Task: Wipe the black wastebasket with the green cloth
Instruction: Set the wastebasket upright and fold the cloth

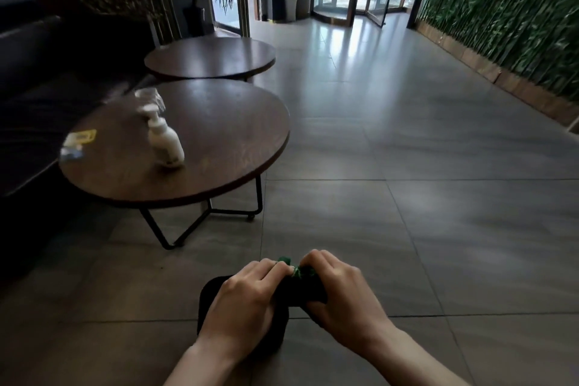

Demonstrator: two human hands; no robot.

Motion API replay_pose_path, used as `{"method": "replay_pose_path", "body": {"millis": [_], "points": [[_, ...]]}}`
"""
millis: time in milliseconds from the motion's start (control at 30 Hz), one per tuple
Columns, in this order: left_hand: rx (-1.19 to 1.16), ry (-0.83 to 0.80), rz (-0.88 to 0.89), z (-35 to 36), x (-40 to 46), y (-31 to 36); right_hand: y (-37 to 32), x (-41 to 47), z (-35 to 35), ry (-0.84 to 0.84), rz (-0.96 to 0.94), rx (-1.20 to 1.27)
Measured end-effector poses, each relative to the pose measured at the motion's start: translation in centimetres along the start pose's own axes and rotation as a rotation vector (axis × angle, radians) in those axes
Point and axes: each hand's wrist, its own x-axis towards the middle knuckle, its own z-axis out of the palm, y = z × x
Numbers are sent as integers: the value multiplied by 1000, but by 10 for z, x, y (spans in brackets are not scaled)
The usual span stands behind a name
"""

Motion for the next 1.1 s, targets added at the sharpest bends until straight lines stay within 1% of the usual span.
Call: {"method": "replay_pose_path", "body": {"millis": [67,100,200,267,367,500,633,767,900,1100], "points": [[1,7,-24,-46,11,26,-26,3,-49,-12,13,-26],[4,14,-31,-59,14,34,-36,2,-61,-12,16,-34],[-27,-17,-60,-134,36,76,-75,6,-137,-35,25,-60],[-38,-29,-46,-168,45,99,-97,8,-172,-32,14,-81],[-51,9,-62,-219,67,125,-119,20,-229,16,-18,-115],[-58,83,-73,-262,85,147,-143,37,-276,53,-59,-150],[-30,147,-72,-290,101,151,-158,59,-301,83,-93,-184],[-8,160,-58,-309,124,138,-164,89,-311,97,-102,-186],[28,163,-61,-321,155,108,-167,134,-311,101,-109,-212],[19,224,-56,-342,221,48,-174,225,-312,114,-121,-269]]}}
